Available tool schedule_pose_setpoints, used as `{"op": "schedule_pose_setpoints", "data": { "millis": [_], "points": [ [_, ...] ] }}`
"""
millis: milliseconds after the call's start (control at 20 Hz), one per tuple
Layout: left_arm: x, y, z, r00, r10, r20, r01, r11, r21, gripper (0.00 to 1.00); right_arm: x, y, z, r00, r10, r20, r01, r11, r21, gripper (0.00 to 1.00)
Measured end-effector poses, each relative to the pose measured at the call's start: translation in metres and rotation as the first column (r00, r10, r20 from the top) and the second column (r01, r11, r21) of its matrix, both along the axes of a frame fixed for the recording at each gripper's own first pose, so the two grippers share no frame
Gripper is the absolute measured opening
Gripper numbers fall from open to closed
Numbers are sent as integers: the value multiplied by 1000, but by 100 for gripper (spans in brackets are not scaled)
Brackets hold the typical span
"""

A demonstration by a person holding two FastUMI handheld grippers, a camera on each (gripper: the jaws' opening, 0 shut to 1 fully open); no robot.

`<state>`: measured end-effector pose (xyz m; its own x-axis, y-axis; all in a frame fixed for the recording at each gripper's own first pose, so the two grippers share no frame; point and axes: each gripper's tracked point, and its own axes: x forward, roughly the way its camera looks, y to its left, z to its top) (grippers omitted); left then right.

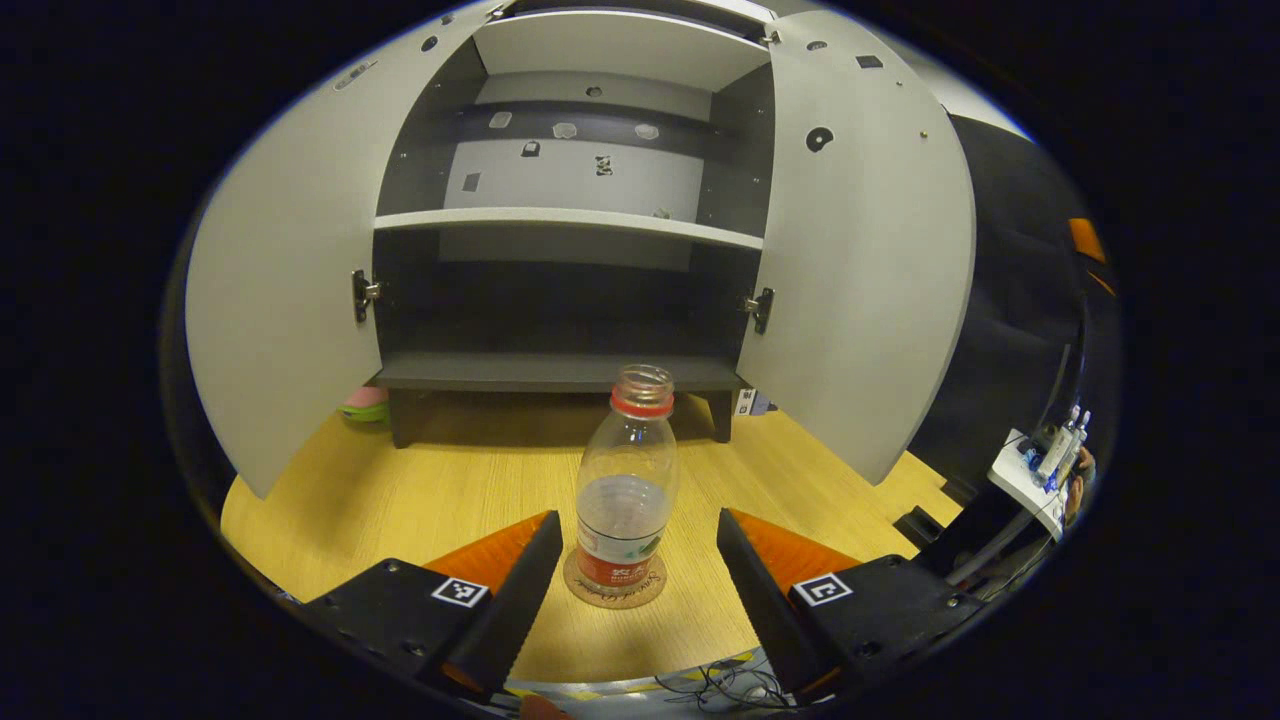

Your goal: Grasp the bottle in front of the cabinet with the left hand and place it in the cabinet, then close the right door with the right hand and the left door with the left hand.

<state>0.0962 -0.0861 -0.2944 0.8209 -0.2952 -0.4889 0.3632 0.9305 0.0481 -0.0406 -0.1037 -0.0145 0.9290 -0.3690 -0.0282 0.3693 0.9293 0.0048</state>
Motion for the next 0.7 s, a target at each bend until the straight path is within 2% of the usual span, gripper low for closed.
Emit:
{"op": "schedule_pose_setpoints", "data": {
  "millis": [350, 550, 650, 700],
  "points": [
    [25, 4, -52, 997, 24, -71, -19, 998, 65, 96, -13, -22, -2, 997, -74, -23, 73, 997, -11, 98],
    [33, 3, -67, 995, 33, -94, -28, 998, 59, 95, -13, -23, -6, 995, -86, -43, 85, 996, -13, 98],
    [36, 6, -71, 992, 46, -113, -39, 997, 67, 93, -12, -21, -7, 995, -87, -48, 86, 996, -12, 98],
    [39, 7, -72, 992, 50, -120, -41, 997, 72, 89, -11, -21, -8, 995, -85, -50, 84, 996, -12, 98]
  ]
}}
